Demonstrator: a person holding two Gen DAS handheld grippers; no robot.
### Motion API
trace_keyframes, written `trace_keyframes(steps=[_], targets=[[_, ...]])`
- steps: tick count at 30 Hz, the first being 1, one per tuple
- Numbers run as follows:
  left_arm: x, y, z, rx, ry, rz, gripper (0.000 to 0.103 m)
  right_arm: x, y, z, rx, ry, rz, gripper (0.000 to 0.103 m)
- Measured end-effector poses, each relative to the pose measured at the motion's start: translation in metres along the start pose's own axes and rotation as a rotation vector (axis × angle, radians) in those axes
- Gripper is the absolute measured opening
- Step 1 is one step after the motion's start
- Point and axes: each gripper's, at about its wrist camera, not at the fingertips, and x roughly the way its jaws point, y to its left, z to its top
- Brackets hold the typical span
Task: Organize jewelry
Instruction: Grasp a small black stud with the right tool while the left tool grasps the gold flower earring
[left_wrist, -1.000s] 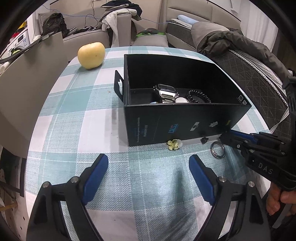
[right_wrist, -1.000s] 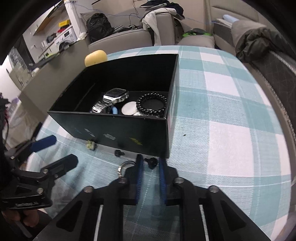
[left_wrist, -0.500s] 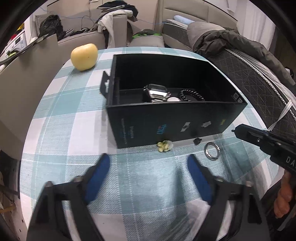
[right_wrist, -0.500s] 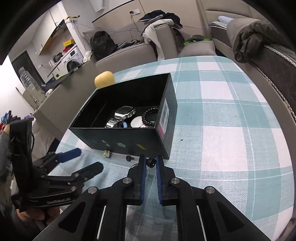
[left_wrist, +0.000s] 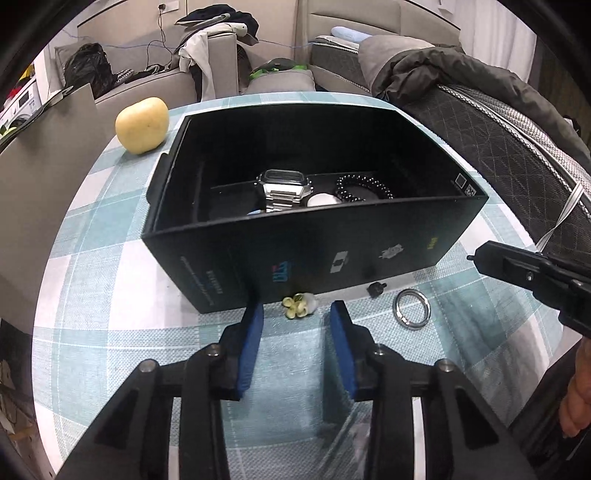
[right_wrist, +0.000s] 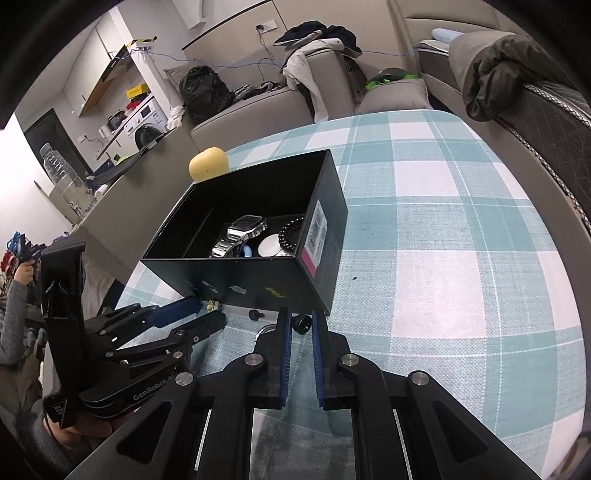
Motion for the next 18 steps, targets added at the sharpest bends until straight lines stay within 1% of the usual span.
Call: trace_keyframes(steps=[1, 2, 3, 4, 7, 8, 11, 12, 18], targets=[[0.0, 0.0, 0.0, -0.002, -0.005, 0.003, 0.029, -0.001, 0.0, 0.0, 0.002, -0.002, 0.0, 0.01], [-0.001, -0.001, -0.001, 0.0, -0.009, 0.009, 0.022, -0.002, -0.001, 0.0, 0.006, -0.006, 0.001, 0.01], [-0.001, 0.0, -0.002, 0.006, -0.013, 0.016, 0.019, -0.003, -0.001, 0.001, 0.009, -0.009, 0.003, 0.01], [-0.002, 0.0, -0.003, 0.014, -0.016, 0.023, 0.013, -0.004, -0.001, 0.001, 0.01, -0.012, 0.004, 0.01], [-0.002, 0.0, -0.004, 0.013, -0.02, 0.022, 0.012, -0.006, -0.001, 0.001, 0.01, -0.016, 0.004, 0.01], [-0.002, 0.0, -0.004, 0.014, -0.021, 0.02, 0.009, -0.006, -0.001, 0.001, 0.01, -0.017, 0.005, 0.01], [-0.005, -0.002, -0.005, 0.029, -0.024, 0.009, 0.005, -0.008, -0.002, 0.002, 0.011, -0.024, 0.005, 0.01], [-0.007, -0.003, -0.006, 0.044, -0.024, 0.008, 0.005, -0.009, -0.002, 0.002, 0.01, -0.028, 0.006, 0.01], [-0.014, -0.005, -0.005, 0.045, -0.04, -0.003, 0.005, -0.015, -0.001, 0.003, 0.001, -0.049, 0.006, 0.01]])
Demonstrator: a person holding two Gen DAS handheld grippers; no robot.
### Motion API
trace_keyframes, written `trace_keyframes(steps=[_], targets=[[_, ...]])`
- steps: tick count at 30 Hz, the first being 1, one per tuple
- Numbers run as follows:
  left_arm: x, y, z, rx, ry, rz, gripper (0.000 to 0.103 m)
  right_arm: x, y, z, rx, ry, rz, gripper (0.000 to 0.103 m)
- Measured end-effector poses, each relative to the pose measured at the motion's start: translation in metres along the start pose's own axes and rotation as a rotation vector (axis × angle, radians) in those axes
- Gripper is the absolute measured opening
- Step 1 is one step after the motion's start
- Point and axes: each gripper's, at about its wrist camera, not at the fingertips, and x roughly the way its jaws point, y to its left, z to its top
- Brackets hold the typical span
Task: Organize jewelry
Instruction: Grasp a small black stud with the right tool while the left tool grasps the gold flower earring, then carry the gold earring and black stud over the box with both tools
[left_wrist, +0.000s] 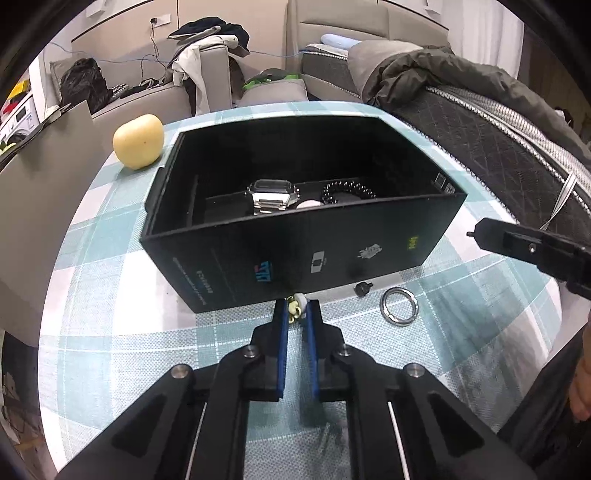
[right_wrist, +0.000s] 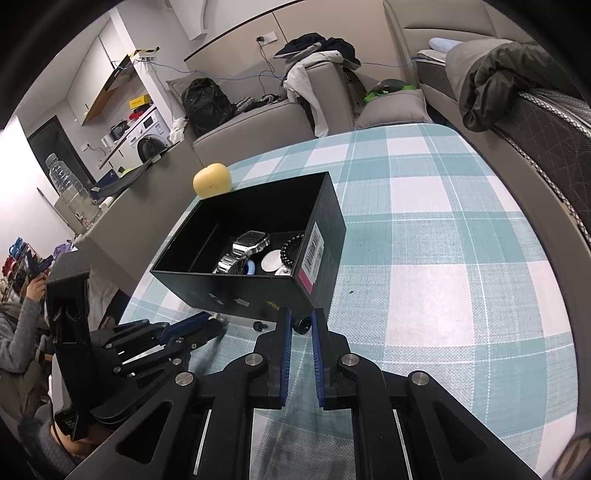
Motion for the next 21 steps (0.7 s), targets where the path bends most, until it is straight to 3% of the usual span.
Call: trace_keyframes(steps=[21], targets=[[-0.054, 0.016, 0.015, -0.054, -0.165, -0.015, 0.005, -0.021, 0.02, 0.005, -0.069, -0.101, 0.046, 0.01]])
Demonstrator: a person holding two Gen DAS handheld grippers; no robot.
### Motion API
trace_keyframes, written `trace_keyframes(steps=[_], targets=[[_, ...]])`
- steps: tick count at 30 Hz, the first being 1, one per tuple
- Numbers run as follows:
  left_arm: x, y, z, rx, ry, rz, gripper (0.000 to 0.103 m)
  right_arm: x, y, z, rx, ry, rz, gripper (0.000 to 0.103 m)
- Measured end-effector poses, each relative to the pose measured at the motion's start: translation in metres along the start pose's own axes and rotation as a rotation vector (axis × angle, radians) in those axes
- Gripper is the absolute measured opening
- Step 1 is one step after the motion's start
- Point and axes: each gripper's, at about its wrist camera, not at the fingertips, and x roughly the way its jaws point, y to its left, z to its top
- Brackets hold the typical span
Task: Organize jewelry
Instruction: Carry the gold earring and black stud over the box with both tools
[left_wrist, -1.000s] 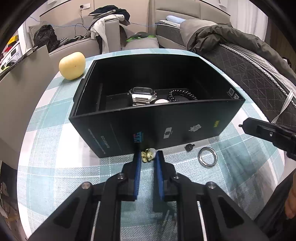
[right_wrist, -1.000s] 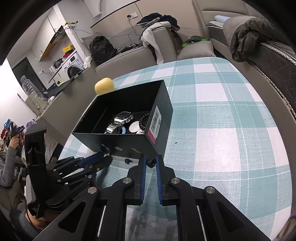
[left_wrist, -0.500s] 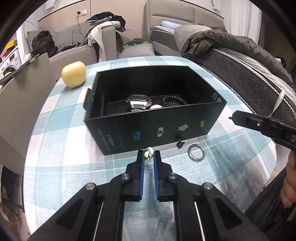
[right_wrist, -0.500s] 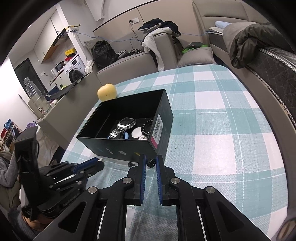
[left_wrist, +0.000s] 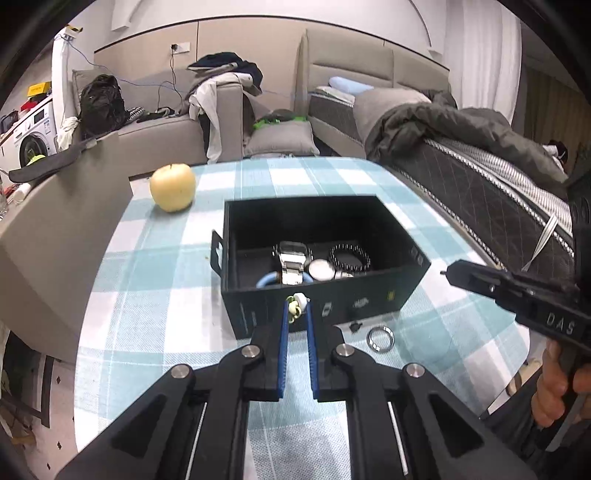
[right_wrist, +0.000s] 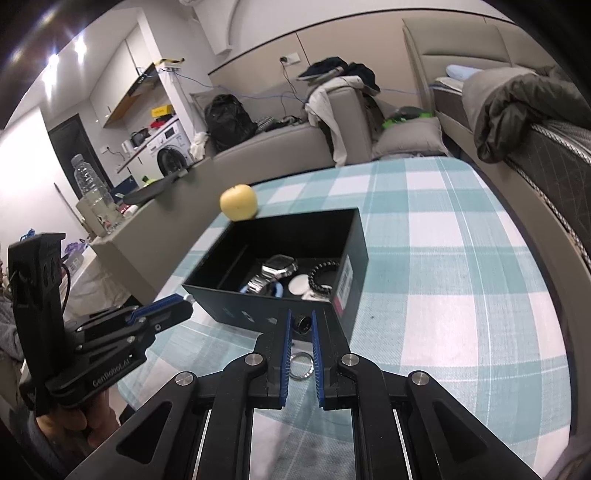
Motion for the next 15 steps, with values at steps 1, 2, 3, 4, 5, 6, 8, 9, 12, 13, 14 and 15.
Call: trace_keyframes(steps=[1, 2, 3, 4, 5, 6, 8, 9, 12, 13, 14, 15], targets=[[-0.001, 0.001, 0.002, -0.001, -0.006, -0.001, 0.005, -0.003, 0.002, 0.001, -0.004, -0.018, 0.007, 0.01], [-0.003, 0.003, 0.002, -0.002, -0.012, -0.001, 0.005, -0.005, 0.003, 0.002, -0.006, -0.029, 0.015, 0.01], [-0.005, 0.004, 0.005, -0.005, -0.022, -0.002, 0.005, -0.007, 0.004, 0.003, -0.006, -0.041, 0.025, 0.01], [-0.007, 0.004, 0.006, -0.007, -0.027, -0.003, 0.005, -0.011, 0.005, 0.006, -0.007, -0.059, 0.041, 0.01], [-0.008, 0.005, 0.008, -0.009, -0.034, -0.002, 0.005, -0.013, 0.006, 0.008, -0.008, -0.071, 0.049, 0.01], [-0.009, 0.006, 0.009, -0.012, -0.04, -0.001, 0.005, -0.017, 0.008, 0.01, -0.011, -0.087, 0.06, 0.01], [-0.011, 0.008, 0.011, -0.02, -0.048, 0.0, 0.005, -0.021, 0.01, 0.016, -0.019, -0.106, 0.071, 0.01], [-0.012, 0.01, 0.013, -0.024, -0.054, 0.0, 0.005, -0.023, 0.012, 0.02, -0.024, -0.12, 0.067, 0.01], [-0.014, 0.01, 0.018, -0.027, -0.068, -0.001, 0.005, -0.024, 0.015, 0.028, -0.036, -0.13, 0.062, 0.01], [-0.015, 0.01, 0.018, -0.027, -0.071, 0.0, 0.005, -0.023, 0.017, 0.031, -0.042, -0.131, 0.056, 0.01], [-0.016, 0.011, 0.02, -0.028, -0.074, 0.001, 0.005, -0.023, 0.018, 0.034, -0.045, -0.131, 0.055, 0.01], [-0.016, 0.011, 0.023, -0.027, -0.078, 0.004, 0.005, -0.023, 0.019, 0.036, -0.046, -0.132, 0.058, 0.01]])
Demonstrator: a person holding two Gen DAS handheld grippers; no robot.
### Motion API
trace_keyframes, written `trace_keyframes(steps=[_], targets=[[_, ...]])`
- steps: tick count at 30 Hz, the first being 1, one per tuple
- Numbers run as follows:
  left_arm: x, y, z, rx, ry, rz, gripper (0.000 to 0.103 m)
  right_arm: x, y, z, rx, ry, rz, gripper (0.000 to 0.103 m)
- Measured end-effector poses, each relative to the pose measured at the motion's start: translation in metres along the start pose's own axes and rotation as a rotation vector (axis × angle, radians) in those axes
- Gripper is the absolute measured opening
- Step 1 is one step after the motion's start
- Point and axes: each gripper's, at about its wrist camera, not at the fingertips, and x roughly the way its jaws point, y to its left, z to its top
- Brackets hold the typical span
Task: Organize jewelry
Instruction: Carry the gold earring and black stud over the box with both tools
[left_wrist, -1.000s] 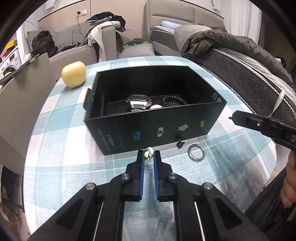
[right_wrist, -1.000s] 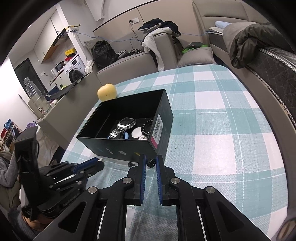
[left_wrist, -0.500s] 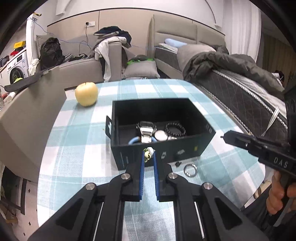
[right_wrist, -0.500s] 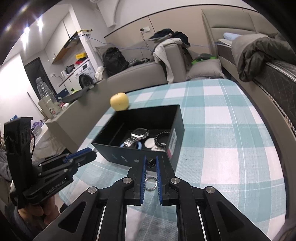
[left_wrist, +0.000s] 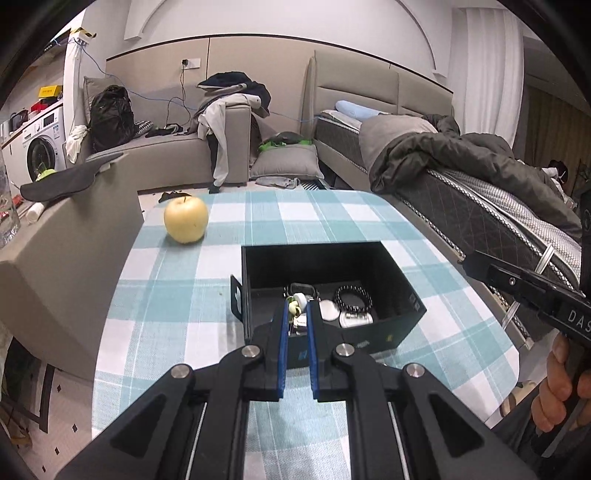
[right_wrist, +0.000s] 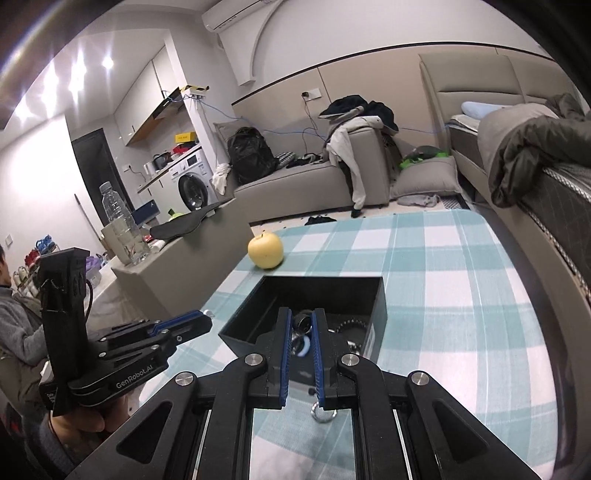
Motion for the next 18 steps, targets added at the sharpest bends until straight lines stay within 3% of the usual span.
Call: trace_keyframes(steps=[18], targets=[[-0.002, 0.014, 0.045, -0.013, -0.077, 0.036, 0.005, 0.016, 0.013, 0.046, -0.092, -0.038, 0.0, 0.01]])
